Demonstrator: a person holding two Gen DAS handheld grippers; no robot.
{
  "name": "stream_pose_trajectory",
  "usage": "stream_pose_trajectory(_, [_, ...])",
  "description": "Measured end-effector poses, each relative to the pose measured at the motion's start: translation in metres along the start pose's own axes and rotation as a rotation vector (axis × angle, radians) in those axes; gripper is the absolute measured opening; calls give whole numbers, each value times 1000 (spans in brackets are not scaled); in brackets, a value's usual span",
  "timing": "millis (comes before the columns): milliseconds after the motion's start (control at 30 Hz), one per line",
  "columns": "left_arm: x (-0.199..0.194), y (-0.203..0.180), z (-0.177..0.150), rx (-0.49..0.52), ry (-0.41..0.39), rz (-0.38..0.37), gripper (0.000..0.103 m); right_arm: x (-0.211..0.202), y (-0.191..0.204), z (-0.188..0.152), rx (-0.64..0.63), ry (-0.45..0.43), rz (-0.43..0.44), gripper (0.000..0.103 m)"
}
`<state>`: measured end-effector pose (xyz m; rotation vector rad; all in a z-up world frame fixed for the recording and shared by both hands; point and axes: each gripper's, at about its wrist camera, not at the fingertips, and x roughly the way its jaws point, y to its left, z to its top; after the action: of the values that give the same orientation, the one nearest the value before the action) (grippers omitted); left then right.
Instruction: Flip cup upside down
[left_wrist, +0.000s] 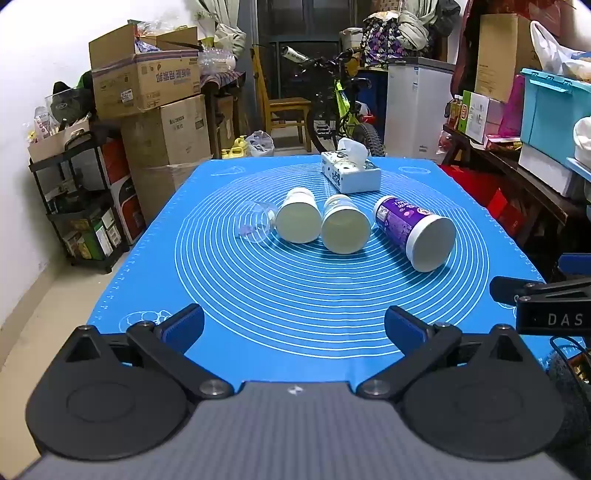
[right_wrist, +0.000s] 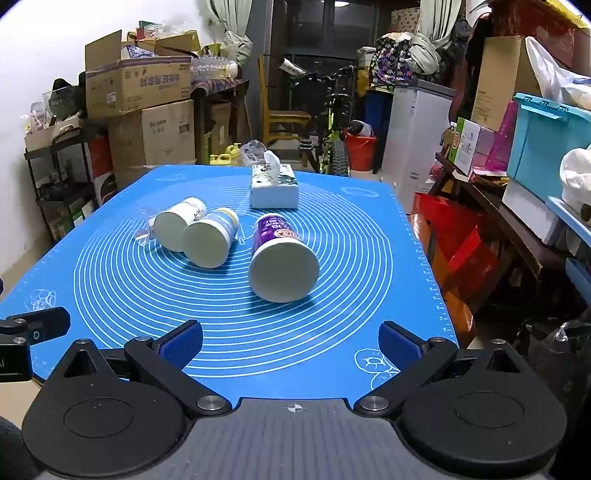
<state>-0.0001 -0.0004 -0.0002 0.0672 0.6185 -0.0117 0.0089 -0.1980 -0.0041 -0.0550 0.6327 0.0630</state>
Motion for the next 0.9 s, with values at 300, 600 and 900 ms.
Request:
stream_pose_trajectory(300, [-1,-2,-1,-5,13,-9,102,3,-2,-2,-11,11,-3,101])
stream_pose_trajectory(600, [3,-6,0,-1,21,-17,102,2,0,-1,-21,7,-11,101])
stream_pose_trajectory(900, [4,-8,-1,6,26,-23,102,2,0,-1,-25,5,-13,101])
